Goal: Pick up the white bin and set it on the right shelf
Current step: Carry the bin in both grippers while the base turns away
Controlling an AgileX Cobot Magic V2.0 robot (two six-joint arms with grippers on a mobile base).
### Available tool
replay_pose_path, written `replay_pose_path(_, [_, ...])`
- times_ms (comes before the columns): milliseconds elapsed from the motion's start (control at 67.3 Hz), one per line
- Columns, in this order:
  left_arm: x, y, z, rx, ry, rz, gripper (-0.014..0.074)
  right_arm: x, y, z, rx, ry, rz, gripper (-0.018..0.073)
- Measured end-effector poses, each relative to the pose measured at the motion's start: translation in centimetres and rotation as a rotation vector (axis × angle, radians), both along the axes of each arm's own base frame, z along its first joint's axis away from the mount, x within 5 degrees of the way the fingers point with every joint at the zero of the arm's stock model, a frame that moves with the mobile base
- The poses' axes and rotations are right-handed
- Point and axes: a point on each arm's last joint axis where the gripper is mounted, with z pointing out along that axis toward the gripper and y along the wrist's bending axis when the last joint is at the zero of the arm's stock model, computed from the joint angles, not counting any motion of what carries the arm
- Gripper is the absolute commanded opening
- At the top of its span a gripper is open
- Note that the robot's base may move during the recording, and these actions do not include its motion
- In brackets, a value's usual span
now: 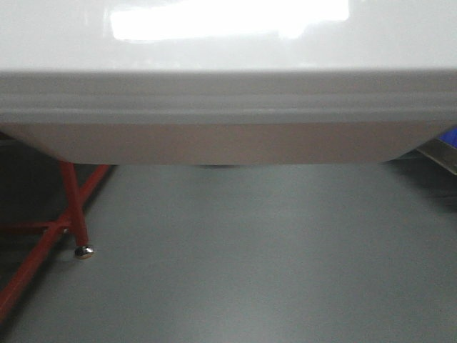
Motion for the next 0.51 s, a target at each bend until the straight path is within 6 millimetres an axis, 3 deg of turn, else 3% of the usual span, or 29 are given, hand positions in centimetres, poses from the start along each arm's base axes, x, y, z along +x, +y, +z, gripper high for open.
replay_pose_path(505, [-0.05,0.00,0.03,0.000,-0.002,0.000,0.0206,0.00,0.00,0.00,0.000,0.000,0.000,0.0344])
